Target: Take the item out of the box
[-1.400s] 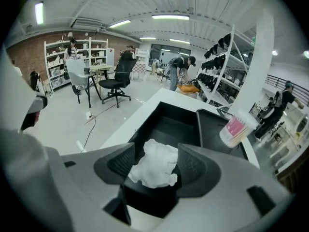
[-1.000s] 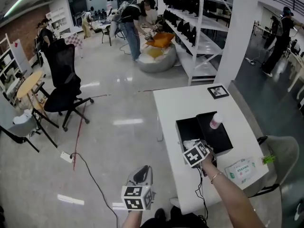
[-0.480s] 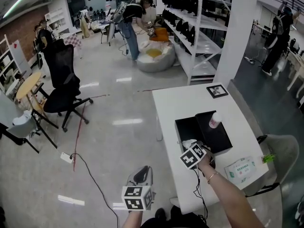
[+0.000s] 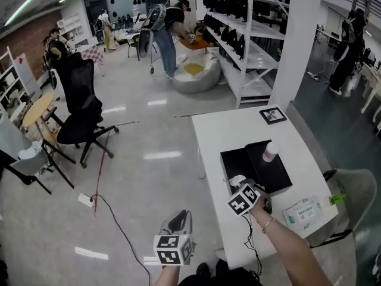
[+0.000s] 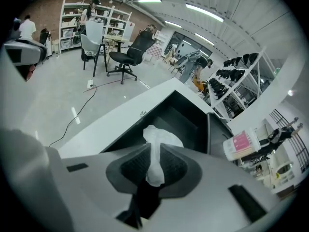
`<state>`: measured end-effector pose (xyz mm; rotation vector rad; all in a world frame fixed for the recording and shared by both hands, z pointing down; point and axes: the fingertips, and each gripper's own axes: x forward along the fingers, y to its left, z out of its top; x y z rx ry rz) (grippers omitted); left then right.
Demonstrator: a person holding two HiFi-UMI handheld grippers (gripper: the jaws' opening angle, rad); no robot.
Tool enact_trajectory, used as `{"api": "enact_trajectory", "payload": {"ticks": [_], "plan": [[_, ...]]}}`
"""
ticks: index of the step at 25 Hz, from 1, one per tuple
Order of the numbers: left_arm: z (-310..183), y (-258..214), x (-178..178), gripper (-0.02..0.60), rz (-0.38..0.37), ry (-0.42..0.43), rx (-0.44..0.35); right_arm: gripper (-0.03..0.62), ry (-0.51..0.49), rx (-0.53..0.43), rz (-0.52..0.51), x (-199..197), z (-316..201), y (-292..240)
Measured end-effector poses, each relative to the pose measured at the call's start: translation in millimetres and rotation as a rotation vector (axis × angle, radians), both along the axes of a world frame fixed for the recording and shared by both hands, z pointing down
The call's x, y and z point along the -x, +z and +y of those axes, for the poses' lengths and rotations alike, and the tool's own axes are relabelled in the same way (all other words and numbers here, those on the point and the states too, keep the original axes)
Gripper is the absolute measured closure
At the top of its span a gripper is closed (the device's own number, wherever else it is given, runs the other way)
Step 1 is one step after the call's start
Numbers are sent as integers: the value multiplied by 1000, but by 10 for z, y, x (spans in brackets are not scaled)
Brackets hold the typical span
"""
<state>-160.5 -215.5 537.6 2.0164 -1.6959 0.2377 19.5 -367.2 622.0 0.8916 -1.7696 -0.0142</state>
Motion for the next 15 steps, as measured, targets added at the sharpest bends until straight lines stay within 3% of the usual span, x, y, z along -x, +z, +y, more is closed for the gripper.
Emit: {"api": "enact_trajectory", "payload": {"ticks": [5,15], "plan": [[18,19,-37,545,-7,-1,8,543,18,-32,-84,-12,8,-108],[-14,-11,-263,545,-6,48,-2,549,91,-3,-338,-53,249,-345]]}}
